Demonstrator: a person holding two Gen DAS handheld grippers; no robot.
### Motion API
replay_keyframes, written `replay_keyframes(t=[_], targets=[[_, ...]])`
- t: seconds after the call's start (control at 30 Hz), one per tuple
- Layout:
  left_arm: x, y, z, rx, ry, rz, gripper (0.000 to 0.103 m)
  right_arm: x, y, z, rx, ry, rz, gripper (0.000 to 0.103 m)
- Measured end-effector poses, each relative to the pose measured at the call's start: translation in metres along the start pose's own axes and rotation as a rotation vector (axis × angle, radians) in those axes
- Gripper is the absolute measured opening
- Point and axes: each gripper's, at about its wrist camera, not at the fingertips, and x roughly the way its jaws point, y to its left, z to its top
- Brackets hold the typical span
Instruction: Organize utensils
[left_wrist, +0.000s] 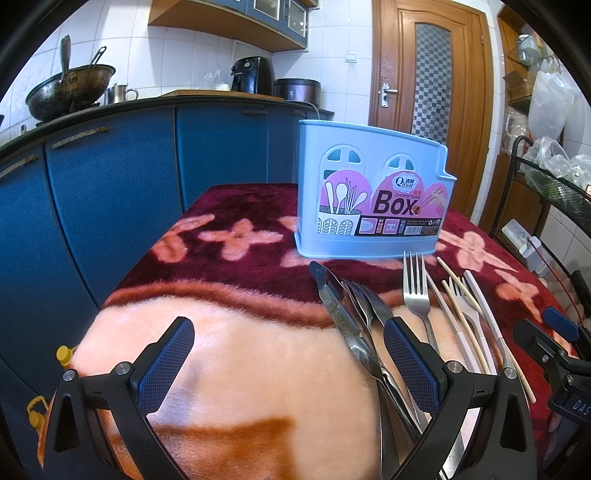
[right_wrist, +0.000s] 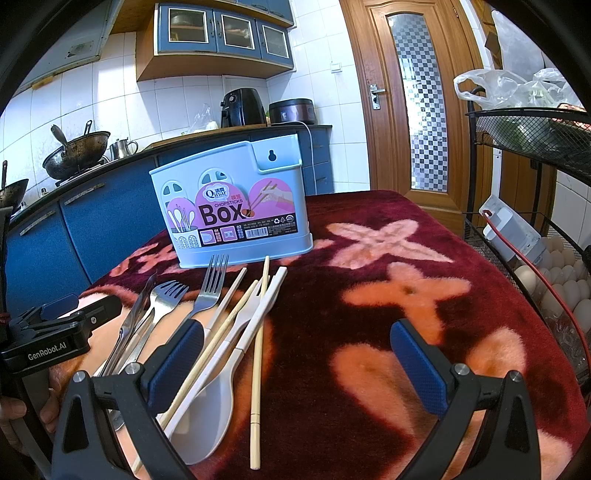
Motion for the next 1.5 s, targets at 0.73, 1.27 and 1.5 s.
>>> replay_keyframes(t=[0.73, 1.27, 1.5], targets=[[0.000, 0.000, 0.000, -0.001, 0.000, -0.001, 0.102, 0.000, 0.000, 0.000, 0.002, -0.002, -0.001, 0.103], [0.001, -0.002, 0.004, 0.012, 0.036, -0.044, 0.102, 0.008, -0.008, 0.008, 0.039, 0.085, -0.012, 0.103], [0.014, -0.003, 0.014, -0.024, 0.109, -0.109, 0.095, 0.013, -0.010, 0.017, 0.044, 0.132, 0.022, 0.099]])
